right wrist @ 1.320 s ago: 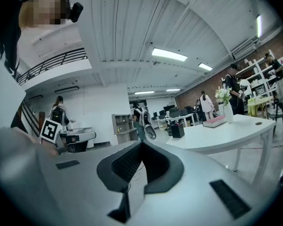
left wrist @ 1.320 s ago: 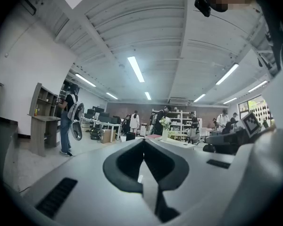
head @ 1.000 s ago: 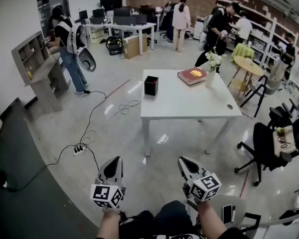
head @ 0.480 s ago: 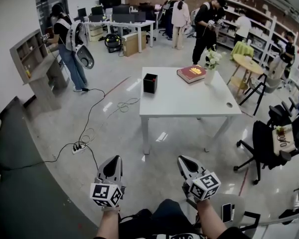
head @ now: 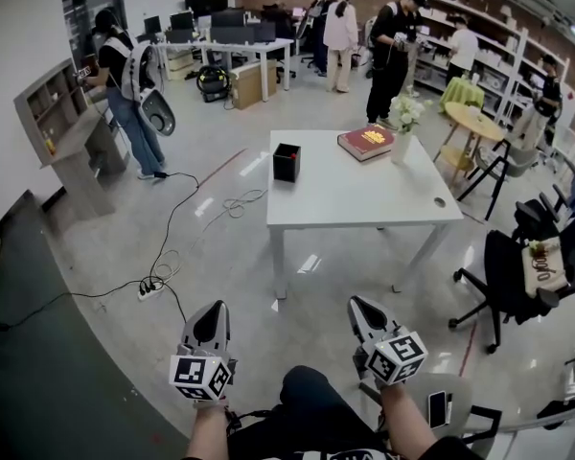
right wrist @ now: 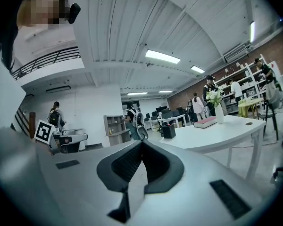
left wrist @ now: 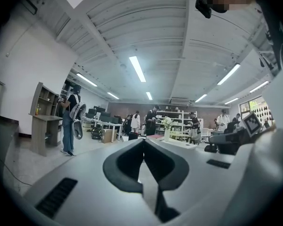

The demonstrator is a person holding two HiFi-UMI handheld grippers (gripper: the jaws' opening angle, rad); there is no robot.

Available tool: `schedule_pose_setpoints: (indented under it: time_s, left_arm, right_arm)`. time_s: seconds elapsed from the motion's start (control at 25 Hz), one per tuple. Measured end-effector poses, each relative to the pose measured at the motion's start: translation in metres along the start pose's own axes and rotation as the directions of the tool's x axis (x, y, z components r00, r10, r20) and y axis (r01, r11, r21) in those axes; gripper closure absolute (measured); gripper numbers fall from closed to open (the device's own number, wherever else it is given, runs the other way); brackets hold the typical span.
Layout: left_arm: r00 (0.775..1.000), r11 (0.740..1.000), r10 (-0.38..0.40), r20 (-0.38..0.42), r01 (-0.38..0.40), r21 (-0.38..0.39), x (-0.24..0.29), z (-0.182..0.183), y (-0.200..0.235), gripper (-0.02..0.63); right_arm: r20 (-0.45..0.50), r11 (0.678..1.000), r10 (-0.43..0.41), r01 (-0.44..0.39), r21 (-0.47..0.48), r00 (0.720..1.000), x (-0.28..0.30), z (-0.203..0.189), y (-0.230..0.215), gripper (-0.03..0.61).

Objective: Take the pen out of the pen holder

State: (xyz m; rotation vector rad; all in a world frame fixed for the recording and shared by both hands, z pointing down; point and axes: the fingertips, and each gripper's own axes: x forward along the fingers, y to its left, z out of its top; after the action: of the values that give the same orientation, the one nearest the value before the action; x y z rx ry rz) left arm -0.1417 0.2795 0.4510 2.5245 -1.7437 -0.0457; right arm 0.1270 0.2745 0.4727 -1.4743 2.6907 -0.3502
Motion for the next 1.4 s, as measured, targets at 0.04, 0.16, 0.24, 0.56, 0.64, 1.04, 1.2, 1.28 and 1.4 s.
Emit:
schedule_pose_setpoints:
  time_s: [0.04, 0.16, 0.24, 0.56, 0.64, 1.04, 1.2, 1.28, 1.4]
  left_arm:
    - [1.0, 1.0, 0.006, 0.0, -0.006, -0.003, 0.002, -0.001, 0.003, 0.611]
    - [1.0, 1.0, 0.01, -0.006, -0.01, -0.012, 0.014, -0.004, 0.009, 0.611]
    - [1.0, 1.0, 0.003, -0.015, -0.003, -0.013, 0.025, -0.006, 0.012, 0.611]
    - [0.999, 1.0, 0.012, -0.039, -0.013, -0.027, 0.086, -0.009, 0.047, 0.611]
    - [0.999, 1.0, 0.012, -0.042, -0.013, -0.028, 0.105, -0.006, 0.055, 0.611]
    - [0.998, 0.998, 0.036, -0.045, -0.038, -0.049, 0.189, 0.003, 0.095, 0.611]
    - [0.998, 0.998, 0.035, -0.046, -0.037, -0.047, 0.222, 0.008, 0.103, 0.611]
    - [0.998, 0.998, 0.038, -0.045, -0.04, -0.047, 0.238, 0.009, 0.107, 0.611]
    - [0.998, 0.998, 0.042, -0.041, -0.044, -0.047, 0.262, 0.01, 0.111, 0.611]
  right_arm:
    - [0.002, 1.0, -0.017, 0.017, 0.004, 1.0, 0.001, 0.0, -0.005, 0.569]
    - [0.009, 0.999, -0.035, 0.035, 0.024, 0.999, 0.008, 0.002, -0.018, 0.533]
    - [0.006, 0.999, -0.031, 0.031, 0.036, 1.0, 0.018, 0.001, -0.024, 0.495]
    - [-0.024, 0.999, 0.0, 0.001, 0.054, 1.0, 0.087, 0.002, -0.05, 0.469]
    - [-0.026, 0.998, 0.007, -0.006, 0.059, 1.0, 0.107, 0.007, -0.059, 0.467]
    - [-0.049, 0.997, 0.038, -0.035, 0.066, 0.998, 0.193, 0.023, -0.101, 0.466]
    - [-0.055, 0.997, 0.034, -0.03, 0.077, 0.998, 0.221, 0.031, -0.123, 0.466]
    - [-0.057, 0.996, 0.042, -0.037, 0.076, 0.998, 0.235, 0.034, -0.132, 0.466]
    - [-0.06, 0.996, 0.062, -0.058, 0.073, 0.996, 0.255, 0.039, -0.144, 0.466]
